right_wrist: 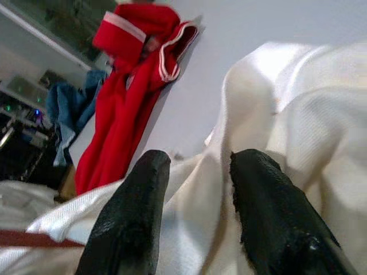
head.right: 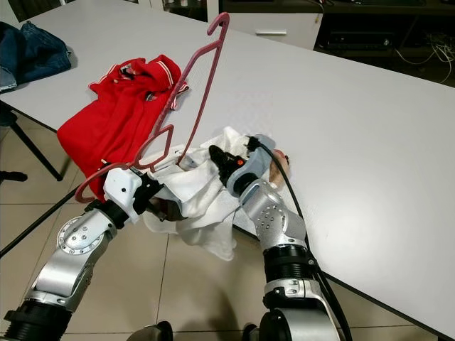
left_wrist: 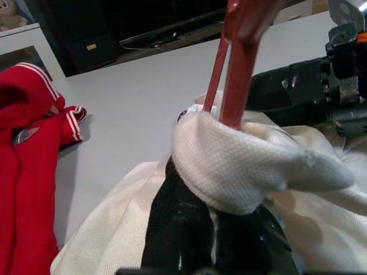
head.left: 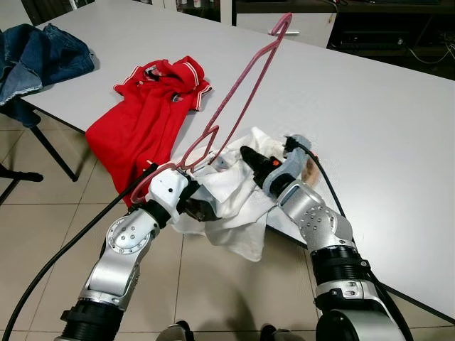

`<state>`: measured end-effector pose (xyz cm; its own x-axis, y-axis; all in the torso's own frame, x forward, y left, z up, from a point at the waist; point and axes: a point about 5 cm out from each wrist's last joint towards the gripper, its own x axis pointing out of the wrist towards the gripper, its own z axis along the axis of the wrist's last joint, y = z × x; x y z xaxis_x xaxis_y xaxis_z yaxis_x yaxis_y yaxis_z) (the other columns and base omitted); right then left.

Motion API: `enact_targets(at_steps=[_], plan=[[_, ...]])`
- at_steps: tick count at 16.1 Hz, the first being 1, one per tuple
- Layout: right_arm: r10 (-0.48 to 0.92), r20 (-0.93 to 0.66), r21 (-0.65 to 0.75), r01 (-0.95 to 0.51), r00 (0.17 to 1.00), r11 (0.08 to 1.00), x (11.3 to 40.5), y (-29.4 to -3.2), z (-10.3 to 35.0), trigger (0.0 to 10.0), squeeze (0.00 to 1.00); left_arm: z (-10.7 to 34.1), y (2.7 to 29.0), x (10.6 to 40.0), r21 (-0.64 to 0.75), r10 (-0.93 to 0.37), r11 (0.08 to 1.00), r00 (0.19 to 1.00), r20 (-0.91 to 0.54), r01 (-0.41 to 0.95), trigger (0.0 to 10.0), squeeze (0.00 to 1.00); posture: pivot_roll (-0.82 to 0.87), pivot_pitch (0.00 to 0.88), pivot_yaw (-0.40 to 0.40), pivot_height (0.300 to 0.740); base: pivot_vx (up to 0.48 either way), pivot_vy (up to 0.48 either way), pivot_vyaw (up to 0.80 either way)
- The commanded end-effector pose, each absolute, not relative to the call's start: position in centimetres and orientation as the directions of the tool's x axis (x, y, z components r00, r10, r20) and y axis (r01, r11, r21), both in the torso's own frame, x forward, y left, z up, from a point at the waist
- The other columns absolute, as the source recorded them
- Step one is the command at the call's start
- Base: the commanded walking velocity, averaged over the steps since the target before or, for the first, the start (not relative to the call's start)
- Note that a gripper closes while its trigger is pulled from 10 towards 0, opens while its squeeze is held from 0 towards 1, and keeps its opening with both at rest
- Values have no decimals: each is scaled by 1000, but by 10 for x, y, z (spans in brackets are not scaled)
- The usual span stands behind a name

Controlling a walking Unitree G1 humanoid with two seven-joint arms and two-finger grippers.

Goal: Hang hanger

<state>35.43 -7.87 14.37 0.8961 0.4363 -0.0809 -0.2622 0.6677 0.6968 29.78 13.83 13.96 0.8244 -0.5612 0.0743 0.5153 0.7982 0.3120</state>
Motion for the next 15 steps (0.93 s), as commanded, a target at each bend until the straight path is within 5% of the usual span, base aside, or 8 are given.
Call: enact_targets(at_steps=[1,15], plan=[[414,-64,707,-252,908,661,354,-82,145,0,0,114,145,292,285,-548,794,835,-50,538,10000,0,81,157,44,740,0,0,0],[429,-19,653,-314,903,690,351,-78,151,0,0,115,145,291,286,-554,789,831,-53,544,10000,0,81,165,52,740,0,0,0]])
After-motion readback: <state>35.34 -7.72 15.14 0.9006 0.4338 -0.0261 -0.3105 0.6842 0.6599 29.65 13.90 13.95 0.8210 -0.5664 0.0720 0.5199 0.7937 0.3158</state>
